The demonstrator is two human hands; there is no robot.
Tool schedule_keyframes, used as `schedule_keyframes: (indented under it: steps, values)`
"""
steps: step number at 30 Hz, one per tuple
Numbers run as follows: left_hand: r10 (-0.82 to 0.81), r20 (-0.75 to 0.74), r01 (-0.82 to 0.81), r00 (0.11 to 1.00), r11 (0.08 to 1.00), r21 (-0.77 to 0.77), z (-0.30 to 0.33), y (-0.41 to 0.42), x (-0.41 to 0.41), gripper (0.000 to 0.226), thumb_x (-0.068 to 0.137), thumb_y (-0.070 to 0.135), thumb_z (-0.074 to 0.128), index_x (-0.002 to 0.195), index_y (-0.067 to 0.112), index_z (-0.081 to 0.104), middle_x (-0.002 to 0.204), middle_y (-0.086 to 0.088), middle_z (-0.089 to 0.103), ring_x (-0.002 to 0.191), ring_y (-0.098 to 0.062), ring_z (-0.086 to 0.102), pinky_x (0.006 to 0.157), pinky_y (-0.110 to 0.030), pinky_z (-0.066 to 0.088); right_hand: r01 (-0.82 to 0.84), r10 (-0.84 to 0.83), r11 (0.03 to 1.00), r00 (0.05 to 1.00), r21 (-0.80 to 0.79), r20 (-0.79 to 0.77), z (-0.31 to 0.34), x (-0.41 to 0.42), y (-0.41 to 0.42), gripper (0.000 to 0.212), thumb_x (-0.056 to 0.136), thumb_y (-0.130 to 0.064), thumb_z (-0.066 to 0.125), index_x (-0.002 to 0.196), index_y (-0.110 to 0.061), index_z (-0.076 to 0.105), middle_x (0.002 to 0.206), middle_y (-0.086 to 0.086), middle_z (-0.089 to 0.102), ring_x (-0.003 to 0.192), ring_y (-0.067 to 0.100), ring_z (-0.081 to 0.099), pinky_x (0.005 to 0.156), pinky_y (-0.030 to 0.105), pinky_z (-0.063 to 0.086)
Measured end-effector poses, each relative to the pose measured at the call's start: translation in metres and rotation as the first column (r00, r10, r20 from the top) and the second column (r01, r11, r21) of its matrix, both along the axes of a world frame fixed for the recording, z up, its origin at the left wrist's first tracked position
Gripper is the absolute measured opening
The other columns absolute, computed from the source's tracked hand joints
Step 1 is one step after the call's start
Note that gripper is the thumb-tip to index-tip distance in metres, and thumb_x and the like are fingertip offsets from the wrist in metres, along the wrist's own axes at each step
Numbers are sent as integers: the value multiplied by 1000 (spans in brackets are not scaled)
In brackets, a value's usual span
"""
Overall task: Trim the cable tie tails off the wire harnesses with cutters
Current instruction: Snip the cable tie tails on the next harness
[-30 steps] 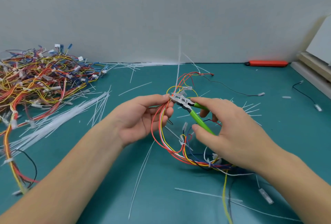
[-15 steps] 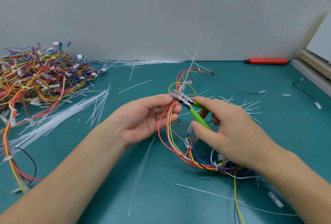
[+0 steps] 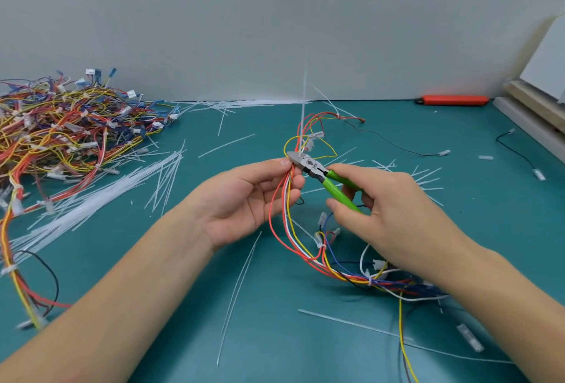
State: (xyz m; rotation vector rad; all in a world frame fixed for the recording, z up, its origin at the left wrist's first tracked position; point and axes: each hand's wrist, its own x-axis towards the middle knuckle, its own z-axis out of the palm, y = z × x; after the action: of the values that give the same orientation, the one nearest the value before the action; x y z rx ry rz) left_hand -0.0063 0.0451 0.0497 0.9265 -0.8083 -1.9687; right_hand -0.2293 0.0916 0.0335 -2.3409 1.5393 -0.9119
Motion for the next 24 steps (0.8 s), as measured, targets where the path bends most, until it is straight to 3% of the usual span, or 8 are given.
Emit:
schedule_keyframes:
  steps: [2,4,7,9,12,15,20,24]
  values:
    - [-8,-12,8,1000,1000,6,0,0,0,13,78,12,69,78,7,82,79,-5,75,70,-12,75,59,-23,60,-18,19,1000,999,-9,34,0,0,-1,23,96,-37,67,119,-35,64,78,-28,52,66,4,49,59,19,34]
    - [-22,-30,22,999,1000,12,1,0,1,14,79,12,69,81,6,82,81,-4,75,70,-12,74,59,-24,60,-1,0,1000,985,4,175,0,1,-1,19,95,-37,65,113,-32,65,73,-18,53,58,12,42,56,23,38]
    - [-26,-37,26,999,1000,14,0,-2,5,14,79,12,70,84,6,81,83,-4,74,71,-13,74,59,-25,60,105,-127,992,901,75,415,5,-1,-3,16,95,-40,65,108,-30,67,81,3,62,71,24,53,69,37,47]
    - [-28,-39,28,999,1000,10,0,-3,6,15,79,12,70,87,5,81,83,-5,74,72,-14,74,60,-26,61,110,-196,978,784,178,589,12,-2,-4,19,91,-40,70,107,-31,70,88,2,70,72,15,57,67,33,48]
    - [-26,10,26,1000,999,-18,-1,-4,6,22,79,13,70,97,3,77,84,-5,74,72,-13,73,61,-26,61,-41,-355,903,490,428,796,21,-8,-6,32,83,-49,66,107,-29,72,88,-3,74,70,11,57,63,31,45]
    - [2,69,-1,998,1000,-10,-2,-5,6,18,76,14,70,90,4,78,80,-4,72,65,-12,70,57,-24,60,-158,-492,824,275,544,826,27,-18,-8,31,93,-47,61,113,-23,67,91,3,74,75,18,64,70,38,50]
    - [74,187,-69,980,997,-34,1,-9,11,13,90,15,64,89,6,73,74,-4,68,57,-14,65,51,-25,57,-41,-583,798,205,602,786,31,-30,-13,21,97,-38,59,111,-22,62,87,5,70,73,19,64,74,37,53]
    - [98,362,-34,927,983,-179,1,-7,12,19,95,25,67,97,10,80,69,0,61,53,-12,60,47,-25,54,-133,-609,761,191,635,770,31,-30,-14,18,94,-31,62,107,-19,62,81,4,68,72,19,62,73,38,56]
